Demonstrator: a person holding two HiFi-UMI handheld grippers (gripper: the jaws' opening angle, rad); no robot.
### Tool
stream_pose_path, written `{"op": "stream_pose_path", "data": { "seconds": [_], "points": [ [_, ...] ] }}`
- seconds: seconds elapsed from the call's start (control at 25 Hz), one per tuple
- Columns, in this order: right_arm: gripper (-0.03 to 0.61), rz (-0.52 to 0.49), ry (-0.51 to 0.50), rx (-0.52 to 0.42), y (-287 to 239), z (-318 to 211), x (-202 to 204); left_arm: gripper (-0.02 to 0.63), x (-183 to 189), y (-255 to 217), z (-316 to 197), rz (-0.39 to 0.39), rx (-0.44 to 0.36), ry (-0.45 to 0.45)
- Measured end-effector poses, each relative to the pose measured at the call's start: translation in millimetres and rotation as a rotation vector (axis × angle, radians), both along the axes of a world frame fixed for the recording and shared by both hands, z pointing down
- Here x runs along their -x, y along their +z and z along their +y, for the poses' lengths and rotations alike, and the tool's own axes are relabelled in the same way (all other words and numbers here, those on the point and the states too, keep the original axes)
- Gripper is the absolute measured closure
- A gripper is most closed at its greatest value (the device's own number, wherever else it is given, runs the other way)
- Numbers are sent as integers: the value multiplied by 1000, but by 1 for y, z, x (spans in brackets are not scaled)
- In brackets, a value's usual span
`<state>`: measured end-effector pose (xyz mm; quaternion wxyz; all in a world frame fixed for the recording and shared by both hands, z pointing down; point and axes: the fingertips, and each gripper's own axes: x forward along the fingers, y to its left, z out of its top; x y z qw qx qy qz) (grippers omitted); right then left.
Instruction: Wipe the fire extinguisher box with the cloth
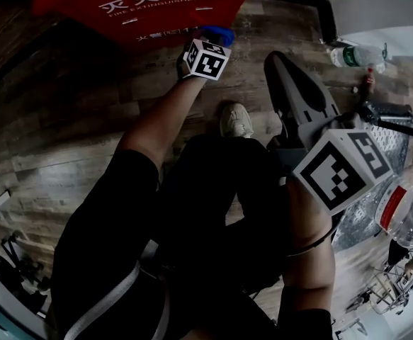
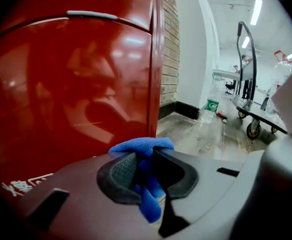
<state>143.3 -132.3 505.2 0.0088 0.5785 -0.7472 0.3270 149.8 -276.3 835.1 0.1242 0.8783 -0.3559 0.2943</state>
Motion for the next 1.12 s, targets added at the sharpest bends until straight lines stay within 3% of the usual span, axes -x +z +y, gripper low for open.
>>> {"op": "stream_pose_path", "data": {
  "seconds": [0.16,0.36,0.56,0.72,1.0,1.12],
  "points": [
    [563,-1,-5,0,0,0,-1,543,-16,37,3,-109,20,76],
    [563,-8,-15,6,1,2,-2,543,23,89,-1,-158,187,-68],
    [563,-23,-24,-3,-2,1,-1,543,67,97,-7,-200,146,-114],
    [563,-31,-53,-14,-6,-6,10,543,120,100,-14,-213,154,-210],
    [563,-5,-133,-11,-3,-22,45,543,262,88,-33,-195,208,-519],
    [563,10,-158,-14,-2,-29,60,543,298,74,-37,-180,190,-563]
  ]
}}
